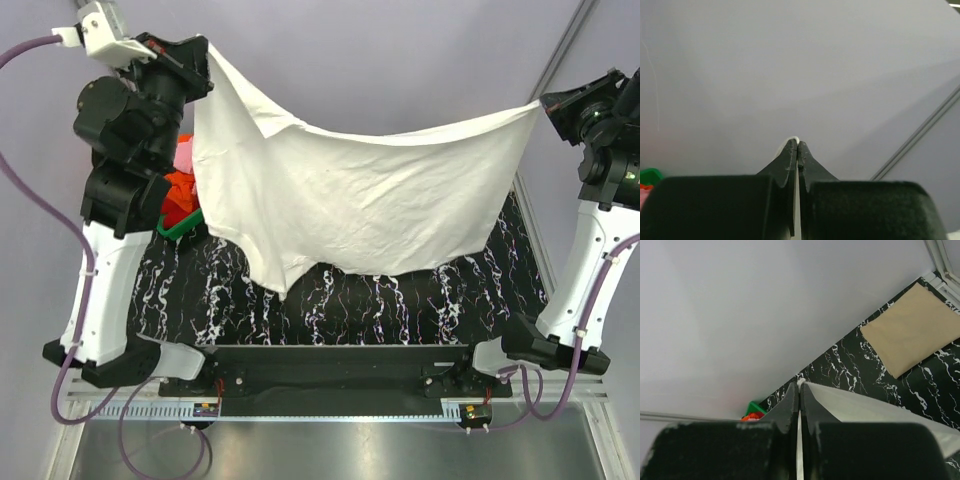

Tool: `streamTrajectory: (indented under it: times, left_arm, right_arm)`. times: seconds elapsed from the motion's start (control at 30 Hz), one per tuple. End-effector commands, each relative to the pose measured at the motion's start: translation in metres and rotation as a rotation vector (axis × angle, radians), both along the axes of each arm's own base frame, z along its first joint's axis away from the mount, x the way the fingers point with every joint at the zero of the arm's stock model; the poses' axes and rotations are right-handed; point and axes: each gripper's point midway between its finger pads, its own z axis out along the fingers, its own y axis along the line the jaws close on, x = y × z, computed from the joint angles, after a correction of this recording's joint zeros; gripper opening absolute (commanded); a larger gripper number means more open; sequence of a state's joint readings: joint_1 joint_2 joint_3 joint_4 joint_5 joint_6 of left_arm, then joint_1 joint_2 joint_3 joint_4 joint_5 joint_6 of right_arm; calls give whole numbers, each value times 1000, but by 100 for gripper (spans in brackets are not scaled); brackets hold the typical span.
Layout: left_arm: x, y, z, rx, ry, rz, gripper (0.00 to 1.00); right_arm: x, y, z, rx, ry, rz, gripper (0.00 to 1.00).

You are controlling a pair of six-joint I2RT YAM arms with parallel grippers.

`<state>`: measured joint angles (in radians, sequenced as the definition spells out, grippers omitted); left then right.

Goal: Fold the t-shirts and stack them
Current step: Flatten the tshirt out

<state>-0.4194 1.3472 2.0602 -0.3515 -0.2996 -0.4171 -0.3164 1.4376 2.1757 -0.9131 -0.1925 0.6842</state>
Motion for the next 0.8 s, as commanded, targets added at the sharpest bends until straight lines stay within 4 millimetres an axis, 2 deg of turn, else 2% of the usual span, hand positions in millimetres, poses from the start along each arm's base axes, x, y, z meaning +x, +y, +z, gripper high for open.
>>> streamTrajectory:
  times: [0.0,0.03,0.1,0.13,0.17,0.2,0.27,0.3,0.33,0.37,0.4,0.43,0.53,0.57,0.6,0.67,0.7,0.77]
  left_arm:
    - [-38,24,61,-57,-179,43,0]
    - [-39,25,59,-59,-177,43,0]
    - [-40,23,55,-61,-168,32,0]
    - [-45,22,59,-56,-180,13,0]
    - [-53,24,66,-65,-200,7,0]
    - [-66,31,79,-71,-238,19,0]
    - [-72,40,87,-74,-261,55,0]
    - [-74,45,85,-70,-258,79,0]
    - [-73,44,81,-68,-248,76,0]
    - [-72,43,74,-69,-236,65,0]
    - [-72,36,59,-77,-206,24,0]
    - [-76,34,54,-88,-202,3,0]
    - [-95,34,43,-118,-195,-50,0]
    - [-100,35,42,-121,-198,-59,0]
    - [-111,38,44,-136,-210,-70,0]
    - [-122,40,46,-146,-219,-87,0]
    - [-130,42,50,-158,-235,-99,0]
    - [-128,41,51,-159,-234,-97,0]
  right_arm:
    - [-30,-3,61,-108,-183,-55,0]
    - [-29,-10,54,-113,-164,-92,0]
    - [-23,-12,43,-111,-123,-86,0]
    - [-34,-4,50,-119,-118,-62,0]
    - [-36,-2,55,-123,-127,-54,0]
    - [-41,-3,61,-128,-145,-70,0]
    - [-51,-8,70,-150,-170,-110,0]
    - [-53,-10,69,-159,-168,-127,0]
    - [-48,-12,55,-151,-127,-124,0]
    - [-52,-10,50,-147,-119,-119,0]
    - [-52,-7,42,-138,-100,-100,0]
    - [-49,-7,25,-122,-57,-94,0]
    - [-72,-5,17,-131,-34,-120,0]
    - [-87,-2,22,-142,-53,-131,0]
    - [-93,-1,23,-147,-55,-139,0]
    - [-108,3,28,-151,-71,-143,0]
    - [-110,6,31,-149,-78,-133,0]
    - [-110,8,38,-141,-102,-126,0]
